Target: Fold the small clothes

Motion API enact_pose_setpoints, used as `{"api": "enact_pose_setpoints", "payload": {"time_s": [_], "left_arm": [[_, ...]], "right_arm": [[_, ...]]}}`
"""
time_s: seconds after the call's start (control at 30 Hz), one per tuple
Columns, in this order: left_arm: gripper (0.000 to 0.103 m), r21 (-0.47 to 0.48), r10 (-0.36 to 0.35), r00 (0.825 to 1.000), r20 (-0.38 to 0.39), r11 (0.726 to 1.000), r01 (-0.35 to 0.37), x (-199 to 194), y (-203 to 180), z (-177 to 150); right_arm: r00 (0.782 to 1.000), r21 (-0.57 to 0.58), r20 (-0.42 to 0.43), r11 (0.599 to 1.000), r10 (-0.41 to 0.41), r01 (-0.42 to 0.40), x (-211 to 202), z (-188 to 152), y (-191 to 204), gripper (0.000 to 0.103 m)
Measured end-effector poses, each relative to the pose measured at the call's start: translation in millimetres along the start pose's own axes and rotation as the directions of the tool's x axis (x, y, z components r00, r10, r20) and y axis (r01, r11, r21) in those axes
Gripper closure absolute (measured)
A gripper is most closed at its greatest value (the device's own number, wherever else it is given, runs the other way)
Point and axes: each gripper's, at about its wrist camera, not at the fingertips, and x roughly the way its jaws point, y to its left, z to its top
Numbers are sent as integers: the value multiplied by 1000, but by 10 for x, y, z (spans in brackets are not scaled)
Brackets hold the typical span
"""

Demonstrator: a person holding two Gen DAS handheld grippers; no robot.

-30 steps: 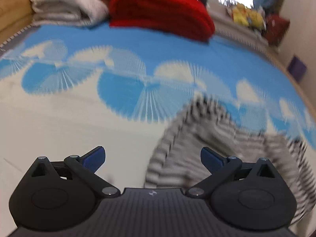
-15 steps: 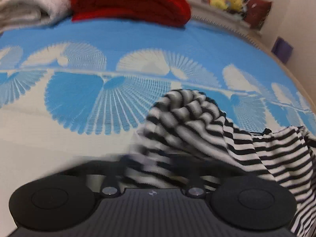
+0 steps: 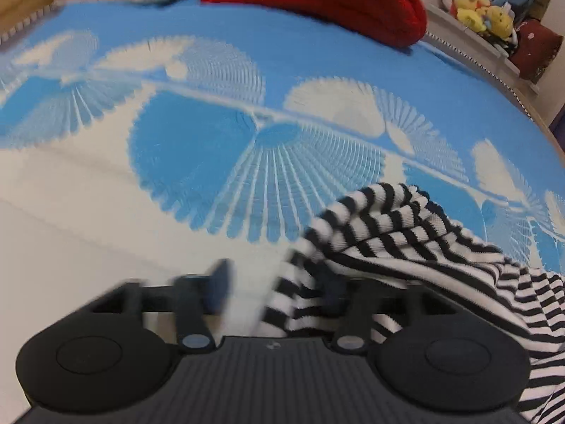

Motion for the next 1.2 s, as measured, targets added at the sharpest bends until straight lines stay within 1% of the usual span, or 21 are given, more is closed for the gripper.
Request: {"api": "enact_pose_setpoints", "payload": {"time_s": [0.03, 0.07, 0.1, 0.2, 0.3, 0.37, 0.43, 0.5, 0.57, 0.6, 0.67, 0.7, 0.77, 0.83, 0.9, 1.03, 1.07, 1.1, 1.13, 1.17, 1.2], "left_arm": [[8, -1, -18, 999, 27, 1000, 19, -92, 12, 20], [7, -16, -33, 998, 55, 999, 34, -185, 35, 45], [7, -29, -48, 997, 66, 998, 50, -261, 53, 85], [5, -27, -107, 992, 73, 994, 110, -499, 106, 128], [3, 38, -110, 991, 82, 994, 107, -767, 140, -13], [3, 86, -114, 991, 67, 990, 108, -937, 161, -179], [3, 117, -117, 993, 21, 987, 114, -1074, 187, -384], [3, 152, -107, 994, -35, 982, 111, -1181, 175, -595], [3, 200, -92, 995, -50, 975, 100, -1303, 167, -820], [3, 224, -88, 995, -52, 970, 98, -1365, 166, -929], [2, 279, -96, 994, -55, 954, 107, -1459, 165, -1145], [1, 314, -94, 993, -65, 943, 109, -1480, 152, -1248], [1, 373, -61, 995, -73, 924, 84, -1445, 127, -1418], [1, 412, -9, 997, -75, 910, 39, -1350, 109, -1527], [1, 401, 2, 996, -84, 916, 32, -1228, 112, -1540], [1, 327, 15, 996, -85, 945, 13, -1052, 136, -1462], [1, 308, 7, 996, -85, 951, 19, -1040, 140, -1451], [2, 298, 0, 997, -78, 954, 24, -1047, 126, -1439], [13, 302, -10, 998, -64, 953, 29, -1060, 115, -1445], [27, 319, -22, 998, -56, 947, 39, -1079, 90, -1445], [81, 344, -44, 997, -57, 937, 61, -1100, 47, -1441]], "right_arm": [[1000, -29, 9, 999, -12, 12, -37, 13, 33, 71], [999, -52, 29, 998, -18, 19, -109, 34, 53, 62], [998, -53, 60, 998, -11, 14, -217, 58, 35, 49], [991, -16, 126, 999, 40, -38, -554, 125, -101, 46], [982, -2, 143, 992, 122, -123, -1004, 88, -325, 45], [977, 6, 136, 986, 162, -165, -1297, -10, -506, 39], [977, 16, 123, 984, 175, -178, -1543, -120, -636, 24], [978, 33, 116, 984, 171, -176, -1761, -356, -798, 17], [985, 68, 86, 985, 150, -156, -1876, -674, -989, 16], [988, 91, 50, 984, 148, -152, -1884, -832, -1074, 16], [989, 130, -47, 982, 144, -137, -1848, -1008, -1163, 16], [987, 156, -64, 979, 147, -135, -1838, -1049, -1188, 16], [985, 137, -59, 979, 159, -150, -1823, -1076, -1178, 16], [992, 77, -51, 991, 114, -110, -1777, -1082, -1111, 16], [995, 60, -61, 995, 80, -76, -1690, -1076, -1056, 16], [989, 114, -113, 990, 93, -80, -1518, -1071, -981, 17], [990, 116, -115, 991, 85, -72, -1490, -1074, -943, 22], [990, 95, -117, 993, 79, -68, -1478, -1074, -893, 44], [990, 61, -117, 995, 85, -78, -1494, -1083, -836, 73], [990, 28, -113, 996, 88, -85, -1539, -1094, -783, 80], [991, 4, -94, 996, 95, -95, -1605, -1107, -750, 84]]}}
